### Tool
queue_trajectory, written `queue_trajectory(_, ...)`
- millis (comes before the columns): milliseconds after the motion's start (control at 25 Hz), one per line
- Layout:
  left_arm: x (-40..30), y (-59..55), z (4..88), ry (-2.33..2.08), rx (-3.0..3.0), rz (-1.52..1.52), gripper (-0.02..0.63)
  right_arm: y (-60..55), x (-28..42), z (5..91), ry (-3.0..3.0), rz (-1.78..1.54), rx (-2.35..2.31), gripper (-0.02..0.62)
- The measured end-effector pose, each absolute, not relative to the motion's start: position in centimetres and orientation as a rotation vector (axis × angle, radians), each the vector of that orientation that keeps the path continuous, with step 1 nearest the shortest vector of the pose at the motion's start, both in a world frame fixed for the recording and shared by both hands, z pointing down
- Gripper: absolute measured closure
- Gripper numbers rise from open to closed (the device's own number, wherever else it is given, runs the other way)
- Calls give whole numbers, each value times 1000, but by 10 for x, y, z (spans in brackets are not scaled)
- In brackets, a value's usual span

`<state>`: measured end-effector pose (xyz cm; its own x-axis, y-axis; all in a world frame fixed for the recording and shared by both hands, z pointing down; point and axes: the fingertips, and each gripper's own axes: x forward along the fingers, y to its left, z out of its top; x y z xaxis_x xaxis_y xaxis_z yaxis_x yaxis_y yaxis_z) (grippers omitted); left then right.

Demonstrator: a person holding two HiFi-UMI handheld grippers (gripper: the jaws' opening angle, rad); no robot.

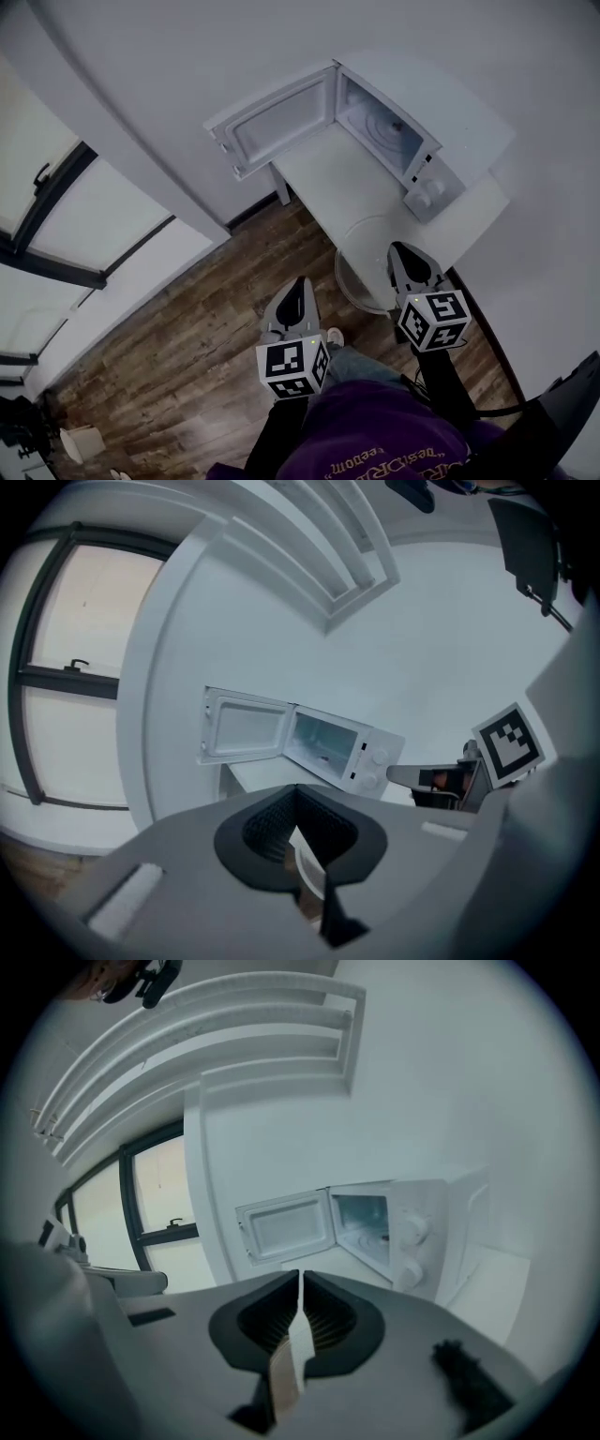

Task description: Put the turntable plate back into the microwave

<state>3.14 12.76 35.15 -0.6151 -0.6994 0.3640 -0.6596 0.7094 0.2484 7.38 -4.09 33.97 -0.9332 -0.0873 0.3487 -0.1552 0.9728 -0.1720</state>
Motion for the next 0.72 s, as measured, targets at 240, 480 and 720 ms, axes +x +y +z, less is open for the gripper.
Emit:
queue_trajectory(240, 37, 80, 357, -2373, 1214, -99, 603, -81, 104, 342, -2741, 301, 382, 584)
queue_trajectory(480, 47, 45, 360, -2234, 1432, -55, 603, -101, 140, 349, -2695, 350, 623, 584)
queue_trajectory(720, 39, 16, 357, -2081, 1651, 32, 602, -107, 162, 350, -2636, 426, 893, 584)
